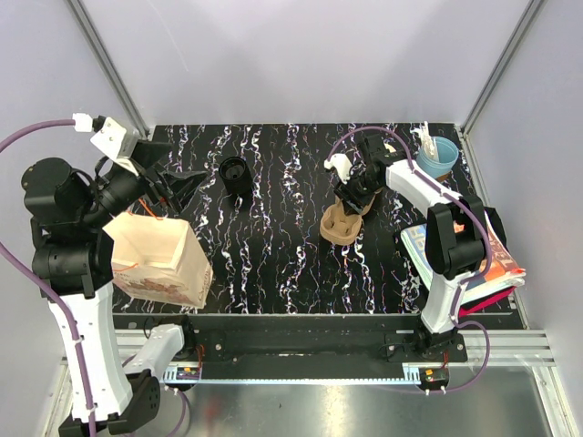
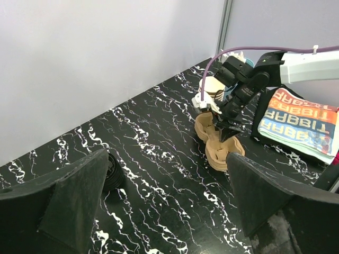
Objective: Pack the takeout coffee
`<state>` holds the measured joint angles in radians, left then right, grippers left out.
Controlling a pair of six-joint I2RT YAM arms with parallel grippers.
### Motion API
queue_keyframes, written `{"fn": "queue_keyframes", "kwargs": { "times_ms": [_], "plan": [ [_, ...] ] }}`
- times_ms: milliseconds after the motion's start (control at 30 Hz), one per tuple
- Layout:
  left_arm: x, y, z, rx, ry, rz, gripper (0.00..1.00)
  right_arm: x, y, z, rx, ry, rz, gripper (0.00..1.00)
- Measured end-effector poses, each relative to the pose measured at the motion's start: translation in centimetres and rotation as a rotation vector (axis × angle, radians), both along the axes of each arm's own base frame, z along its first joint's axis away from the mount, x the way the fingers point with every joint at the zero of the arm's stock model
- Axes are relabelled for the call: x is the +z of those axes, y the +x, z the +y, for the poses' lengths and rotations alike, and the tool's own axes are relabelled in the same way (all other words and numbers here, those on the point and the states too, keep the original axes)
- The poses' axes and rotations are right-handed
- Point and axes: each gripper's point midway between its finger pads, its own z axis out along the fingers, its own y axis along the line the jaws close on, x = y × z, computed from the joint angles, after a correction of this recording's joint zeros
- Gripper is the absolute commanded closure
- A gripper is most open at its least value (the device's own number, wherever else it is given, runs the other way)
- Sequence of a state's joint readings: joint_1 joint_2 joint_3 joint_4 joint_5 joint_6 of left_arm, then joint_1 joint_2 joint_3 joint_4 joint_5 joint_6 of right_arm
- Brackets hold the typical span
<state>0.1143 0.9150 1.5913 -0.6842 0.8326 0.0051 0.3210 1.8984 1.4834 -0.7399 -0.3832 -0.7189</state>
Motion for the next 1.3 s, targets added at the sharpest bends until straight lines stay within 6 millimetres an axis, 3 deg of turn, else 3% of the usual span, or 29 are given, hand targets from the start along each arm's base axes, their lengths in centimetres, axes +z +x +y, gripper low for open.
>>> {"fn": "queue_keyframes", "kwargs": {
  "times_ms": [600,1033,1300],
  "plan": [
    [-0.2,0.0,-0.1,-0.01,-0.027,0.014,0.01,0.2,-0.1,0.0,-0.004,0.001,0.004,0.63],
    [0.0,-0.1,-0.1,-0.017,-0.039,0.011,0.01,5.5,1.6,1.1,-0.105,0.053,-0.086,0.64],
    [0.0,-0.1,-0.2,-0.022,-0.04,0.011,0.01,6.2,1.4,1.6,-0.25,0.022,-0.079,0.65]
  ]
}}
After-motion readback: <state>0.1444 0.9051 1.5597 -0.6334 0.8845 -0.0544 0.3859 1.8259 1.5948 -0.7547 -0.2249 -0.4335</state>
